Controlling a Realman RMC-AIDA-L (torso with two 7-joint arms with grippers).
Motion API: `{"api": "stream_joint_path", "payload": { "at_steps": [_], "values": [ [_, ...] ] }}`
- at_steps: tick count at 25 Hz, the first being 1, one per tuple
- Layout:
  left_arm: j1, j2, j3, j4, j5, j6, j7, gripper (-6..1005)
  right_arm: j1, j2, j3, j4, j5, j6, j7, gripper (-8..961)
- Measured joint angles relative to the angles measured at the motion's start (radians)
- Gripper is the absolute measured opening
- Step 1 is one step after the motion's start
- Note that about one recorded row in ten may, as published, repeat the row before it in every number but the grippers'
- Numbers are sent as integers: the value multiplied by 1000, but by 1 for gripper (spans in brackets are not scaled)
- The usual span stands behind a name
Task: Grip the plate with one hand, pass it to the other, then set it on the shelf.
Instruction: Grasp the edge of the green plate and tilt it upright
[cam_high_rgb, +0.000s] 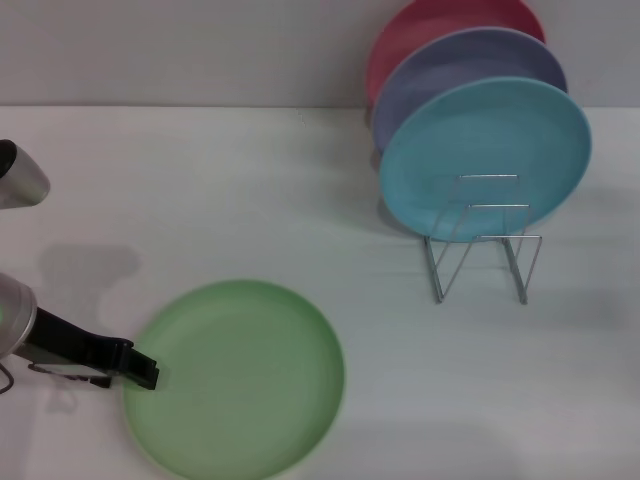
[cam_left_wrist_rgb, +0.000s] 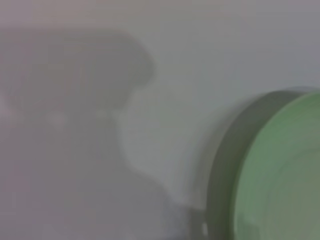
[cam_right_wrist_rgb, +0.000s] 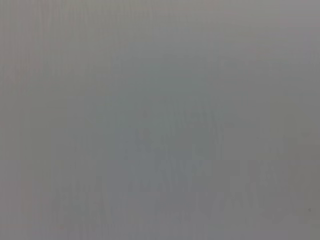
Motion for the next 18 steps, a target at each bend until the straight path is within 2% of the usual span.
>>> {"api": "stream_joint_path", "payload": {
  "at_steps": [2,7,10,18],
  "values": [
    [-2,0,6,0,0,-1,0,615,0,0,0,0,0,-1,0,725],
    [-5,1,11,0,0,-2,0,586,0,2,0,0,1,-2,0,725],
    [-6,1,11,0,0,-3,1,358,0,2,0,0,2,-3,0,725],
    [-6,2,11,0,1,-5,1,253,0,2,0,0,3,-9,0,725]
  ]
}}
